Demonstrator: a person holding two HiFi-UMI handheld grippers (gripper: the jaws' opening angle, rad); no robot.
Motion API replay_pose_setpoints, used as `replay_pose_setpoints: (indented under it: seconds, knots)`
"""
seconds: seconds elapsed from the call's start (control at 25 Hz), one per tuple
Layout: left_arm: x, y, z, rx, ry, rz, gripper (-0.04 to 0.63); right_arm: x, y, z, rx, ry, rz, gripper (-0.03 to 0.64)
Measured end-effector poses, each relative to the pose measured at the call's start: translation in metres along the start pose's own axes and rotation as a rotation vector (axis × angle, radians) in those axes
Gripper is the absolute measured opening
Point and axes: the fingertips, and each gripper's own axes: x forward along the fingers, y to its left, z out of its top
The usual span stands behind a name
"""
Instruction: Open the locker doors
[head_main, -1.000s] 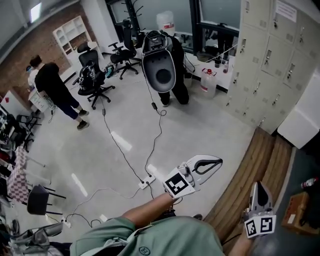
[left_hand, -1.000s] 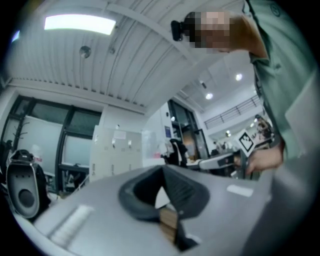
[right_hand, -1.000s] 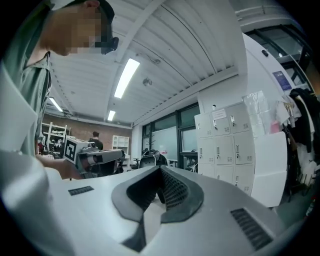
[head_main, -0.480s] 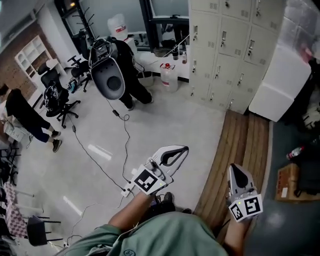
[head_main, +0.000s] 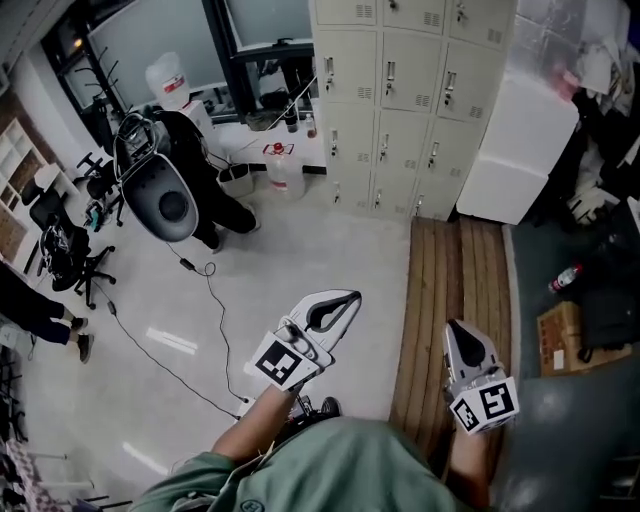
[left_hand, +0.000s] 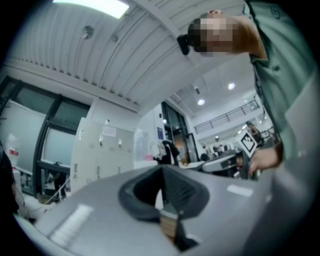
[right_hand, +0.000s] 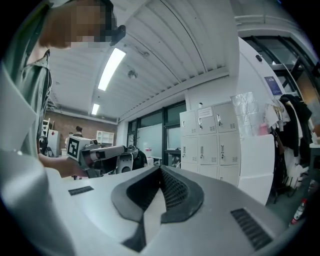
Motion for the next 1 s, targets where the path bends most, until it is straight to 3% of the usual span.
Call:
replay_pose_setpoints:
  seconds: [0.2,0.48,1.0]
  knots:
    - [0.008,0.033,-0.011,-0.025,0.009,-0.059,0.000,0.034,0.003,0.002,-0.007,0.012,-0.035,0.003]
    - [0.034,0.057,-0.032,-0.046,0.013,-0.078,0.000,0.059,-0.023,-0.004,-0.008,0.035,-0.051,0.003]
    - [0.110,0.104,-0.052,0.008,0.072,0.053,0.000,0.130,-0.122,-0.013,0.026,0.012,0.070,0.003]
